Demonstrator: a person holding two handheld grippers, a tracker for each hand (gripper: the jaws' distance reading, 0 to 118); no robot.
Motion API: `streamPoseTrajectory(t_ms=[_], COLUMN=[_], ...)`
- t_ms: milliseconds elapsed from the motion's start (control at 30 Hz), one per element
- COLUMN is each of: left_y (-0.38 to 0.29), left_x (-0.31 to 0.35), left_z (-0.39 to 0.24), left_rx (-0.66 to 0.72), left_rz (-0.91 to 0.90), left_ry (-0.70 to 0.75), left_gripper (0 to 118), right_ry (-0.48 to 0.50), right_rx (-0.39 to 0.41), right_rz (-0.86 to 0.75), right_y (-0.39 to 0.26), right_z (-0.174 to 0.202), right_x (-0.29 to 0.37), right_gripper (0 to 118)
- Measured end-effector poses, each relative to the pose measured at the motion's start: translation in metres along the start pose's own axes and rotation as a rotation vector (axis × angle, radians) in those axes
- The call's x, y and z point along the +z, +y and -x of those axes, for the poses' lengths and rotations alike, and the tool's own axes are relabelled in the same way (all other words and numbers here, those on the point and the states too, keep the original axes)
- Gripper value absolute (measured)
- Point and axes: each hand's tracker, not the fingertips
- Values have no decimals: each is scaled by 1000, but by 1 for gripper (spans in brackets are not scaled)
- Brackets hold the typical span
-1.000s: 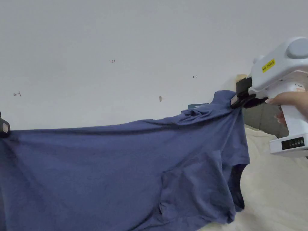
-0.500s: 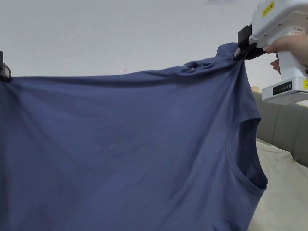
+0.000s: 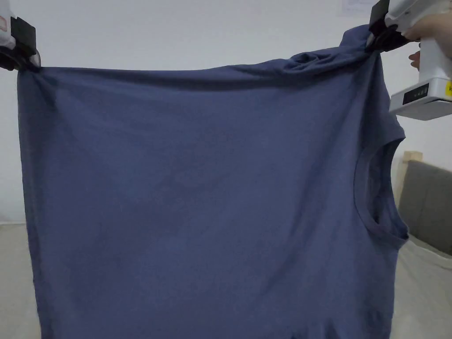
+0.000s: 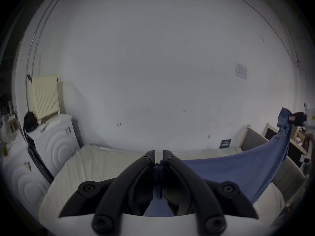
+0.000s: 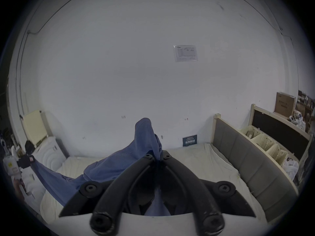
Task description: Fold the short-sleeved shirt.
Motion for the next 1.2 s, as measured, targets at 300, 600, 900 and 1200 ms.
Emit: streamPoseTrajectory(t_ms=[300, 600, 900, 1200], left_y=[-16, -235, -479, -513], left_x=[-48, -90, 12, 162], left_z=[-16, -37, -49, -2], left_rx=[-37, 84, 205, 146], left_rz=[-33, 294, 541, 509], left_ry=[-16, -216, -289, -270], left_gripper=[9, 9, 9, 9], right_ry=[7, 99, 129, 192], right_rx=[23, -11, 34, 49], right_rz=[-76, 204, 486, 470], right_y=[-18, -265, -534, -556], right_z=[-2, -58, -101, -139], right_x=[-42, -81, 12, 172], right_gripper=[3, 3, 3, 3])
